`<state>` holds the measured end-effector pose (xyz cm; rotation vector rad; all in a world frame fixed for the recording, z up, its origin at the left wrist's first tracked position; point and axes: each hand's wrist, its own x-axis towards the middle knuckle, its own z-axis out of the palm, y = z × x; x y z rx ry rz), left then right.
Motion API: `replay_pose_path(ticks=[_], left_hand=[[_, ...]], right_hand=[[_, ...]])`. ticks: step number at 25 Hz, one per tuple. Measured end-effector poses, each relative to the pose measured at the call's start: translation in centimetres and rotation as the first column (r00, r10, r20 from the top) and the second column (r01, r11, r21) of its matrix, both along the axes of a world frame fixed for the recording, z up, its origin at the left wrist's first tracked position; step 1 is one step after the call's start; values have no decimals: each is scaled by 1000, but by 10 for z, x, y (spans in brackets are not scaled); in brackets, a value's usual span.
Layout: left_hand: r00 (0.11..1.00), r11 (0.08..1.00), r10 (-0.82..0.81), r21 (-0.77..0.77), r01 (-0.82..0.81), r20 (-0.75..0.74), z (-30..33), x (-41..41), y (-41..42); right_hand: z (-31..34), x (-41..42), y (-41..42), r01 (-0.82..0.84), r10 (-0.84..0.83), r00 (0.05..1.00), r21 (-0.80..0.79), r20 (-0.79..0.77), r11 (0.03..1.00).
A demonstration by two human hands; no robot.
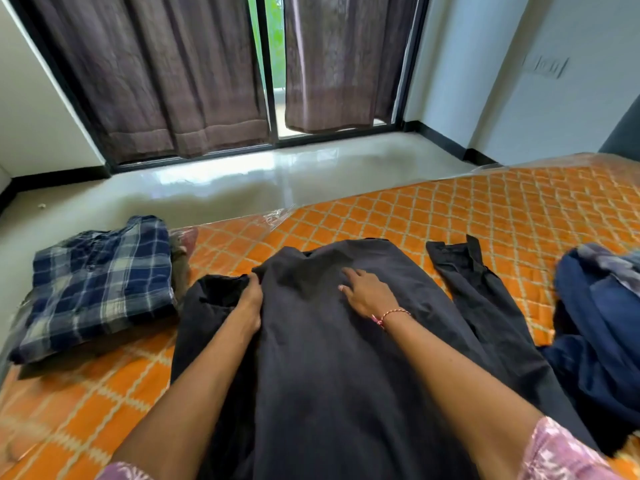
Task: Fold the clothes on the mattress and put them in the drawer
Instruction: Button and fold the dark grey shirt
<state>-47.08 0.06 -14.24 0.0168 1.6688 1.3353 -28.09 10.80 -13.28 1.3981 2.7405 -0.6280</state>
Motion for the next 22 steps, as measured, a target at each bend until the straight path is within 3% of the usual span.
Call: replay_pose_path(ticks=[3, 6, 7, 9, 12, 13, 14, 15, 16, 17, 18, 20, 22], left_hand=[[965, 980, -198, 50, 192, 172, 8, -3, 12], [965, 966, -258, 42, 256, 52, 0, -8, 21], [981, 978, -195, 68, 195, -6, -7, -11, 25], [1000, 989, 10, 149, -13, 23, -14, -16, 27], [913, 884, 376, 234, -405, 161, -20, -37, 29], [893, 857, 407, 258, -446, 192, -18, -46, 28], [927, 890, 347, 261, -373, 139, -12, -49, 26], [987, 970, 161, 187, -157, -3, -6, -49, 26], [989, 993, -67, 84, 79, -130, -1, -45, 27], [957, 979, -199, 3, 205, -210, 0, -44, 32], [938, 972, -232, -32, 232, -257, 5, -43, 38], [970, 988, -77, 115, 106, -230, 18, -50, 50], [980, 935, 173, 331, -132, -100, 23, -66, 63]], right_hand=[[-17, -38, 4, 17, -22, 994, -47, -105, 999], [-39, -39, 11, 123, -123, 992, -68, 9, 990], [-46, -31, 11, 165, -163, 985, -30, 63, 986], [-58, -16, 3, 229, -236, 966, 77, 103, 970], [-64, -9, 0, 292, -303, 951, 134, 68, 947], [-62, -11, 3, 312, -321, 946, 144, 47, 939], [-59, -14, 6, 311, -323, 946, 175, 38, 934], [-56, -17, 12, 295, -308, 951, 211, 31, 932], [-53, -20, 22, 265, -279, 960, 227, 28, 937], [-51, -22, 33, 237, -249, 968, 196, 38, 952], [-47, -24, 45, 208, -217, 973, 109, 74, 972], [-36, -22, 61, 162, -154, 971, -33, 184, 986], [-30, -20, 61, 187, -197, 970, 82, 140, 979]])
